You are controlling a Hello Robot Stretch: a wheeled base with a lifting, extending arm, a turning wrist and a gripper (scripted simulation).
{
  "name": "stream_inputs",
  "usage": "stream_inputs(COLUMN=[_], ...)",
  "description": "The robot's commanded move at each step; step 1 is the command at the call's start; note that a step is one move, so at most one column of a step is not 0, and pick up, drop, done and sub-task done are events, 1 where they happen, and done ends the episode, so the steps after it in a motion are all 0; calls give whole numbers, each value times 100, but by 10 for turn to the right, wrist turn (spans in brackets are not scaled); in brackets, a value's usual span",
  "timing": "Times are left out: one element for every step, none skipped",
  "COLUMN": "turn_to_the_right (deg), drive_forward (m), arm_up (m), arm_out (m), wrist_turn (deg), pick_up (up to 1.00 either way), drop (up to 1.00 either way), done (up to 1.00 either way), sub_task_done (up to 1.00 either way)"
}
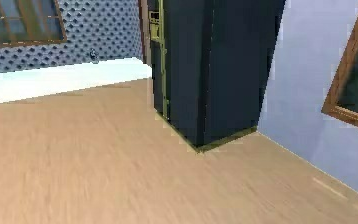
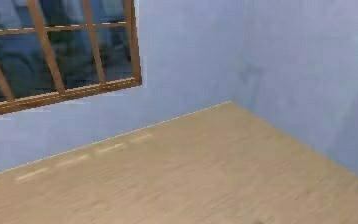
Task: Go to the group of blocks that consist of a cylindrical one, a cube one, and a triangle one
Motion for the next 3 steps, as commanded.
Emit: stream_inputs(turn_to_the_right=[-450, -210, 0], drive_forward=[0, 0, 100], arm_up=[0, 0, 0], arm_out=[0, 0, 0], wrist_turn=[0, 0, 0], pick_up=[0, 0, 0], drop=[0, 0, 0], done=[0, 0, 0], sub_task_done=[0, 0, 0])
